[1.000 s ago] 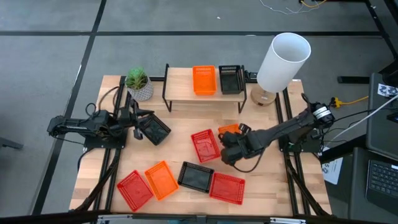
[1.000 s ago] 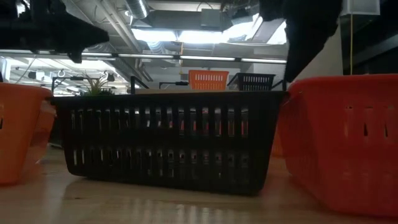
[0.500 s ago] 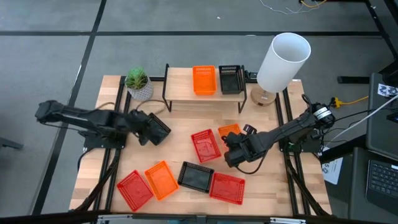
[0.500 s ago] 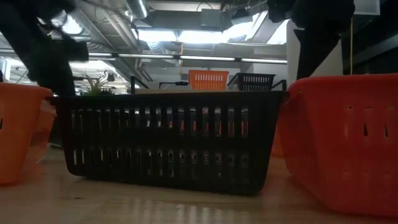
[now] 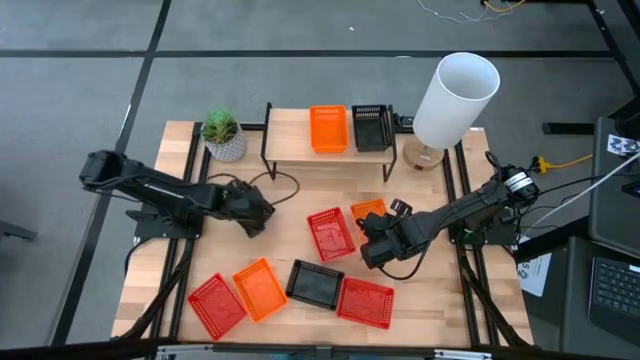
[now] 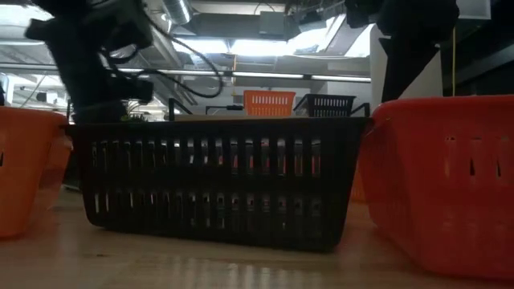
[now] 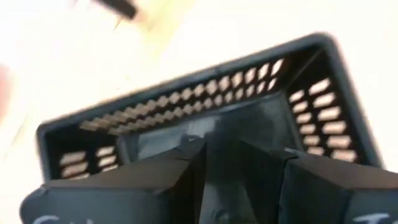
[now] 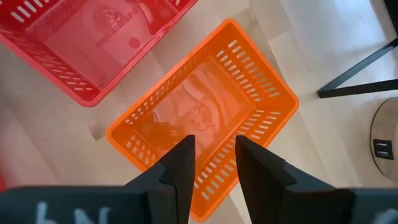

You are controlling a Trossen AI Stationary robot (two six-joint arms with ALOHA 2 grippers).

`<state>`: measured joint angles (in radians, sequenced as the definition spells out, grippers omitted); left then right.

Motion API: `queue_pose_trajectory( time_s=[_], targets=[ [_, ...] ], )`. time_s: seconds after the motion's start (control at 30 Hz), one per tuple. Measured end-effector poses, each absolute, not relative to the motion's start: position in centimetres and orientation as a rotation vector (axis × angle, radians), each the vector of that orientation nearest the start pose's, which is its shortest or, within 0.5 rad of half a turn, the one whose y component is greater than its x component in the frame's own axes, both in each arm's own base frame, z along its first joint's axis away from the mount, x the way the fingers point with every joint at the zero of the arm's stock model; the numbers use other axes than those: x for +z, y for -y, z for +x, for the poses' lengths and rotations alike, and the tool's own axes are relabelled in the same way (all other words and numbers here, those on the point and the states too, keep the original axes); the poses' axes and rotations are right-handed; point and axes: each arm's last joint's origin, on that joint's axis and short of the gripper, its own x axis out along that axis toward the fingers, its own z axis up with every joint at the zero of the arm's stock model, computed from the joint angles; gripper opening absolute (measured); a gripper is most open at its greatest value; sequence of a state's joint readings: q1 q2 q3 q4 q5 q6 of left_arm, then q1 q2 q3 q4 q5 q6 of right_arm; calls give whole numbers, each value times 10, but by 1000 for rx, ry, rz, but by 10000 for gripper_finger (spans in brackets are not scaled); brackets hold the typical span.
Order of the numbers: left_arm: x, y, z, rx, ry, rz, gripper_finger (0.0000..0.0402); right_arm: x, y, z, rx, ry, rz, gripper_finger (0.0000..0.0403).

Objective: Stack baskets on shelf by color
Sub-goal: Adjust the left black basket

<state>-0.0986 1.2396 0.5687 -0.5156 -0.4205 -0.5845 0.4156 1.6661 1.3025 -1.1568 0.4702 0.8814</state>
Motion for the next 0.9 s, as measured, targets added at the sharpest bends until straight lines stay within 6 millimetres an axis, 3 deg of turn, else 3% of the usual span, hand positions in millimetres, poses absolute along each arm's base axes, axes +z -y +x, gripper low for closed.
queue_pose_trajectory(
  time_s=[0.3,0.5,0.73,0.9],
  targets=[
    [165,25,243,442,-1065,-195,80,242,-109,280,-599,-1205,70,115],
    [184,45,265,336,-997,-144,80,242,-109,280,-604,-1195,54,115],
    [205,68,259,285,-1039,-201,80,242,-109,280,-574,-1211,25,115],
    [206,78,256,257,-1040,-196,80,242,-109,280,-548,-1220,-13,115]
  ],
)
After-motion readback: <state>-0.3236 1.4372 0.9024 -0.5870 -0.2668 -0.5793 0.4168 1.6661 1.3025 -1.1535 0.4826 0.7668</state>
